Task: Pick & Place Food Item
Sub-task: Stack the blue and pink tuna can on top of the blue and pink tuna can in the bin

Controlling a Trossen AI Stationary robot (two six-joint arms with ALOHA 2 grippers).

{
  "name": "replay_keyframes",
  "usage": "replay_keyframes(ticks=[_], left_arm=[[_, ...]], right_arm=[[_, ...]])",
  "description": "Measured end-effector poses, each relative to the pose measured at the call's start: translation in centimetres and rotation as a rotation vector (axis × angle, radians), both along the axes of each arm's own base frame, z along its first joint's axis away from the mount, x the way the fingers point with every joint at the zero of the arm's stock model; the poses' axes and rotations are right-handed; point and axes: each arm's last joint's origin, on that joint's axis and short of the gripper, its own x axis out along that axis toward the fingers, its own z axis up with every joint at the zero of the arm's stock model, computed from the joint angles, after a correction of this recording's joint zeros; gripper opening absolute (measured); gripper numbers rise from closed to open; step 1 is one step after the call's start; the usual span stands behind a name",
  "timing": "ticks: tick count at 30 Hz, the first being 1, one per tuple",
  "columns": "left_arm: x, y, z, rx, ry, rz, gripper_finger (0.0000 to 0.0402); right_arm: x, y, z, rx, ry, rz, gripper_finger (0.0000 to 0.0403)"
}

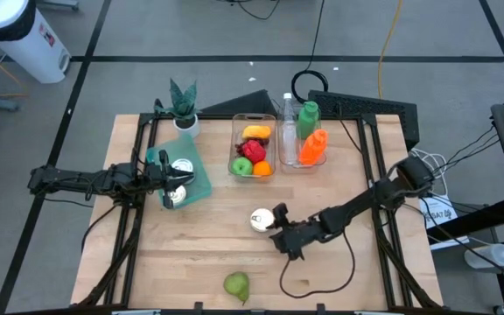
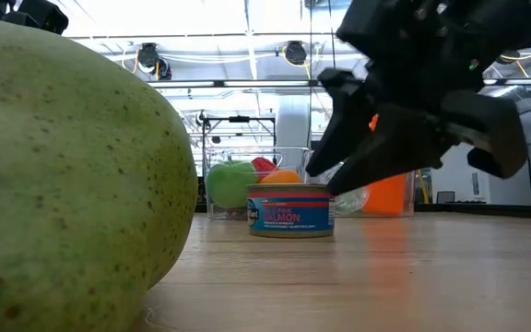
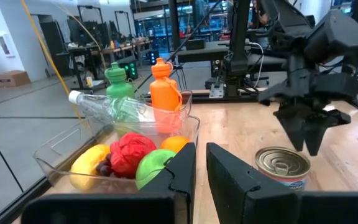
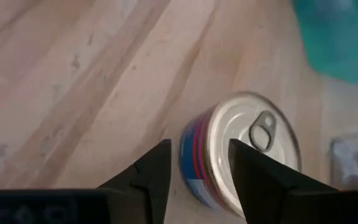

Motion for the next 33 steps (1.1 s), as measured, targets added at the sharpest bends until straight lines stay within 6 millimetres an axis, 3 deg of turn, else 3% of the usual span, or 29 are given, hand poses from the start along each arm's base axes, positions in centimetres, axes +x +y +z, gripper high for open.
replay_keyframes(ticks=[13, 23, 33], left_arm=[[0.0, 0.0, 0.0, -0.004, -0.001, 0.000, 0.0049], [0.0, 0.0, 0.0, -0.011, -0.002, 0.000, 0.0049], [0.0, 0.0, 0.0, -0.027, -0.005, 0.000, 0.0049]], right_arm=[[1.1, -1.7, -1.6, 0.048, 0.044, -0.063, 0.0109], [1.1, -2.0, -1.9, 0.078, 0.076, -0.070, 0.0010], [0.6, -0.6, -0.6, 0.047, 0.002, -0.021, 0.0001]])
